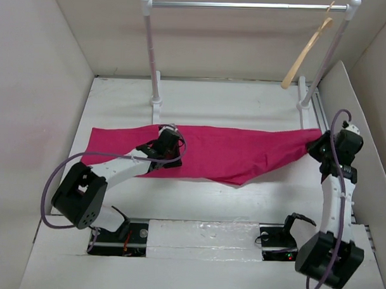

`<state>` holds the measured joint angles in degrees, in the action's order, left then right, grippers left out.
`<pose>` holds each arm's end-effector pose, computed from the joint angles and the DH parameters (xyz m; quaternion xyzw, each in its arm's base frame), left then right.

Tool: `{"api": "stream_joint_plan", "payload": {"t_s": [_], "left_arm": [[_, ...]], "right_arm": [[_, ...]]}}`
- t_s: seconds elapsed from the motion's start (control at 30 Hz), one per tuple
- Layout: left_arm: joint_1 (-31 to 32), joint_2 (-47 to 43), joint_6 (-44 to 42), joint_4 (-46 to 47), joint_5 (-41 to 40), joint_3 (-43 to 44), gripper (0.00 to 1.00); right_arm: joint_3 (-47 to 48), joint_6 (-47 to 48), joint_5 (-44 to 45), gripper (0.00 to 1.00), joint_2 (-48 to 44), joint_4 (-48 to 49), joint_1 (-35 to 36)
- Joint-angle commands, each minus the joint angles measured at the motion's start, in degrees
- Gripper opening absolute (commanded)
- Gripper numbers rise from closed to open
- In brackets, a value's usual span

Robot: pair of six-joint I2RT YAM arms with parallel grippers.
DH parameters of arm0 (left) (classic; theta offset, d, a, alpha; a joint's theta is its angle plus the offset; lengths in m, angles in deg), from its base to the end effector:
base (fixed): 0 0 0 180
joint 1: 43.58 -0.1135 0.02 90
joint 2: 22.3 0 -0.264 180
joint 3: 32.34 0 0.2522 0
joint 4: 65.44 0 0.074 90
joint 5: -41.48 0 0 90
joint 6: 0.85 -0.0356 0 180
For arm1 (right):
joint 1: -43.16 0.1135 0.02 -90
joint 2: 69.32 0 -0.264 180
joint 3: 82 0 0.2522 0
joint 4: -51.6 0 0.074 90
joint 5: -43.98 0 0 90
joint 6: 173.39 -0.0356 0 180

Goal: Place the trousers on the hanger
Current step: Fold the trousers at the center of the board.

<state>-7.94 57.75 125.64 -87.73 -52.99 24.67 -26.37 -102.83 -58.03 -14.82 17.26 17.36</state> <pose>0.2320 -0.1629 0.1970 -0.0217 0.9241 -0.1944 0.3282 0.1922 -0.0847 0.2738 0.2906 0.8267 0.0657 0.4773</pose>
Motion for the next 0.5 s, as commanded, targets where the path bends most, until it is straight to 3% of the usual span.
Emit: {"api": "stream_joint_plan", "payload": {"t_s": [0.0, 0.17, 0.47], "left_arm": [[4.08, 2.82, 1.21, 2.12, -2.99, 4.03, 0.21], [12.5, 10.1, 3.06, 2.12, -4.32, 8.69, 0.2], [21.75, 20.93, 7.8, 0.89, -3.98, 16.69, 0.19]], "right_arm": [[4.01, 1.69, 5.32, 0.0, -6.66, -7.53, 6.1], [12.51, 3.35, 10.42, 0.0, -13.1, -12.11, 9.45], [39.41, 13.02, 11.31, 0.0, -7.14, -21.34, 8.93]]}}
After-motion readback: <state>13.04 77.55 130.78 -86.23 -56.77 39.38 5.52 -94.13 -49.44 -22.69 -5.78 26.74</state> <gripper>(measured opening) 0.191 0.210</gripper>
